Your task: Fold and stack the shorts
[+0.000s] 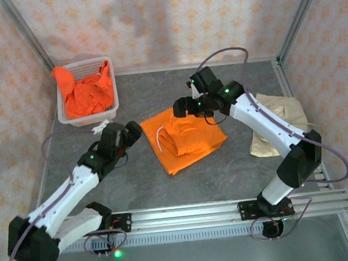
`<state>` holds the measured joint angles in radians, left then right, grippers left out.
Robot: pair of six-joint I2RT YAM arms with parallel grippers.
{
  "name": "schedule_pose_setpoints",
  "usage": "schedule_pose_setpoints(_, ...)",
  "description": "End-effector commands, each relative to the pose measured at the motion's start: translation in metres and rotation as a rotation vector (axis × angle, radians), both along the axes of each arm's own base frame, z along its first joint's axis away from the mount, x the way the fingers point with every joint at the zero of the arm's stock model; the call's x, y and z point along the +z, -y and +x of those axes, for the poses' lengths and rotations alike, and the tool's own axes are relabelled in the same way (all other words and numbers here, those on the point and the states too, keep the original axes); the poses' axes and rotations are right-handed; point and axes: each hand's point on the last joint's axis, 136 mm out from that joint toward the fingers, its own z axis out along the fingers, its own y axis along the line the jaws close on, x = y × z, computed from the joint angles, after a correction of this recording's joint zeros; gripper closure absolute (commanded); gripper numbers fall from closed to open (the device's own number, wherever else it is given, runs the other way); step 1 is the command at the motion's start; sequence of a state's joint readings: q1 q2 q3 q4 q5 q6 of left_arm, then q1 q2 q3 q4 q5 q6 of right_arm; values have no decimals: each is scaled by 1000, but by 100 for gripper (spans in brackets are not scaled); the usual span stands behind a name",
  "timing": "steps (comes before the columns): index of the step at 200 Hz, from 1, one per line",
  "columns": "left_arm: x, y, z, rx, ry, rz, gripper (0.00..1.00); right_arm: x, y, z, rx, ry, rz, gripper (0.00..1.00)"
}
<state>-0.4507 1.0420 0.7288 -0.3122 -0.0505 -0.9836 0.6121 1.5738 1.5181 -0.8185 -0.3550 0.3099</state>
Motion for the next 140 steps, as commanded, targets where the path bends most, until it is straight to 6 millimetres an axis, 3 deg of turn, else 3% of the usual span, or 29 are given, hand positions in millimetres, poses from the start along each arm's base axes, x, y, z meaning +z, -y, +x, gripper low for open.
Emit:
schedule_pose_setpoints(1, -7, 41, 5, -112, -91, -40, 8, -54, 19, -5, -31, -48, -140, 17)
schedule_pose_setpoints(32, -27, 85, 24, -165, -171, -72, 12, -88, 13, -20, -40, -116, -104, 20)
schedule_pose_setpoints(77, -62, 136, 46, -181, -253, -141, 15, -109, -9, -29, -23, -119, -79, 21)
schedule_pose_setpoints(140, -99, 140, 66, -159, -313, -31, 18, -116, 17, -23, -89, -85, -170, 21)
